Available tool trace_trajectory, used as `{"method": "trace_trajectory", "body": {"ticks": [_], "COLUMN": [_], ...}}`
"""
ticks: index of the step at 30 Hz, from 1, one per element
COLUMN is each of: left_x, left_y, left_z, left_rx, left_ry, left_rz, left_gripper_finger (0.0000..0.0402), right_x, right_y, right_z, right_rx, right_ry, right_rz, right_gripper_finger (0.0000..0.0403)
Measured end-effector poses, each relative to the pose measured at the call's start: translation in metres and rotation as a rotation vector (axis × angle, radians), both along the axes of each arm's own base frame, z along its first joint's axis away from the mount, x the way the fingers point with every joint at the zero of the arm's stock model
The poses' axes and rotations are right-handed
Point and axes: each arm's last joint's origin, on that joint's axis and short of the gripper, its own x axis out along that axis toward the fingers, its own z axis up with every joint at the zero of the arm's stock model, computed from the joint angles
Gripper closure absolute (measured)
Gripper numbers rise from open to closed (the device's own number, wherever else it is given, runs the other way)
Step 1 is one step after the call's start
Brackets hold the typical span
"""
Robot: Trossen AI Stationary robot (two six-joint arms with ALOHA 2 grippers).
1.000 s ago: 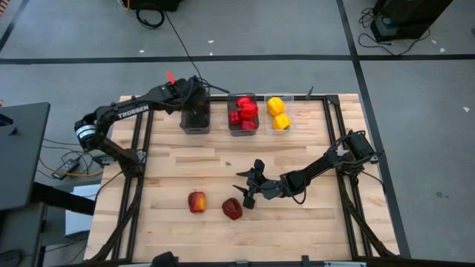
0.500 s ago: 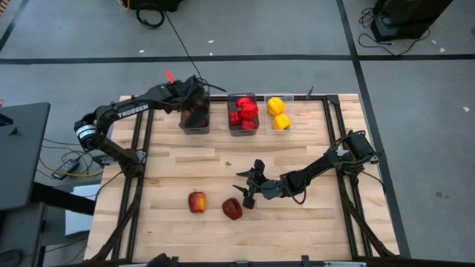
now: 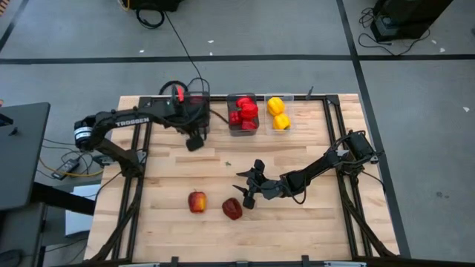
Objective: Sort produce into baskets
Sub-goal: Put the dark red apple into the left black bin
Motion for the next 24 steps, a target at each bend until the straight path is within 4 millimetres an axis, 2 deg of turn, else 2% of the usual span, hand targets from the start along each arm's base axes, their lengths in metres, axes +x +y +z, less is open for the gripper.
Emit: {"method": "trace_trajectory", "body": {"ticks": [7, 12, 18, 24], "left_x": [0.007, 0.008, 0.008, 0.008], "left_y": [-0.062, -0.111, -0.169, -0.215], "left_z": [0.009, 0.010, 0.002, -0.007], "left_rx": [-0.126, -0.135, -0.106, -0.049], "left_ry": [-0.080, -0.085, -0.065, -0.078], "left_rz": [-0.138, -0.278, -0.576, -0.930], "left_gripper_finger": [0.0080, 0.0080, 0.0080, 0.0080], "right_x": [0.001, 0.001, 0.002, 0.002], "right_y": [0.000, 0.000, -0.001, -0.001], "right_z": [0.002, 0.003, 0.004, 0.004], "right_rx": [0.013, 0.016, 0.019, 0.020], "right_ry": [-0.023, -0.031, -0.041, -0.043], "right_rz": [-0.002, -0.002, -0.007, -0.006], "right_gripper_finger": [0.0167, 0.0167, 0.0167, 0.0167]}}
